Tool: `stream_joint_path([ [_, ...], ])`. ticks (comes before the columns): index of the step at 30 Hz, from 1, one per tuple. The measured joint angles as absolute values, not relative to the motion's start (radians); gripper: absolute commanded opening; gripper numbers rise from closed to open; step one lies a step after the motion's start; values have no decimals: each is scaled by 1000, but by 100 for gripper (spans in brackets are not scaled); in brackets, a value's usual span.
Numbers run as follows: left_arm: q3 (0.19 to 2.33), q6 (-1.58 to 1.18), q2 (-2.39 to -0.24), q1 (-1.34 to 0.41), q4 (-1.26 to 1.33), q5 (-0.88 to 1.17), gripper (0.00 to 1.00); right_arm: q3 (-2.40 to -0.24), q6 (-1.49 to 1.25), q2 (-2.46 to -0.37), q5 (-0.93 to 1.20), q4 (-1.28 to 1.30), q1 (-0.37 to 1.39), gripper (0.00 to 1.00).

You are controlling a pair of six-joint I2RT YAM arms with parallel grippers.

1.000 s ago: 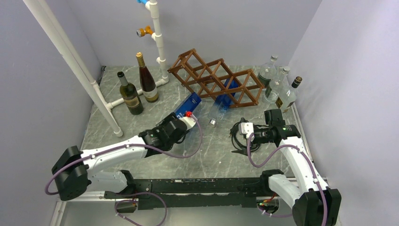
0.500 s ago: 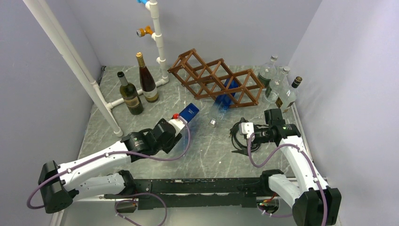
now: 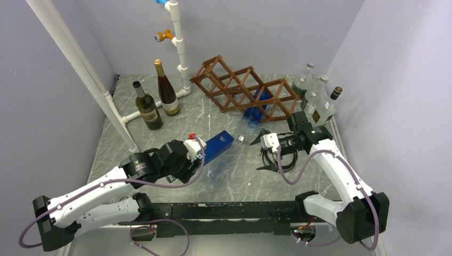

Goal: Take the wine bottle off the wine rack
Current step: Place the wine bottle at the center of the board.

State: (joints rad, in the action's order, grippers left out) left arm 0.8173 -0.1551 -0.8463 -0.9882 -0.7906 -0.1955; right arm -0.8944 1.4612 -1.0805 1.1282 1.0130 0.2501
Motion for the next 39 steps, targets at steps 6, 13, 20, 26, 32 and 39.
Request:
stream_joint_path([
  [6,817,-150,-842,-988,-791,-76,0,-989,1389,-1180,1110,1002,369,100],
  [13,822,-141,-912,-988,-765,57,0,-1040,1270,-1296,1110,946,429,100],
  [20,840,-139,-978,-988,-741,149,0,-994,1137,-1337,1105,827,484,100],
  [26,844,-140,-1005,-988,-690,212,0,-961,1098,-1392,1100,781,517,100],
  [32,849,-140,-1038,-989,-652,239,0,-935,1070,-1418,1102,748,529,99],
  [39,862,-139,-1080,-989,-632,252,0,-921,1046,-1454,1103,727,539,96],
])
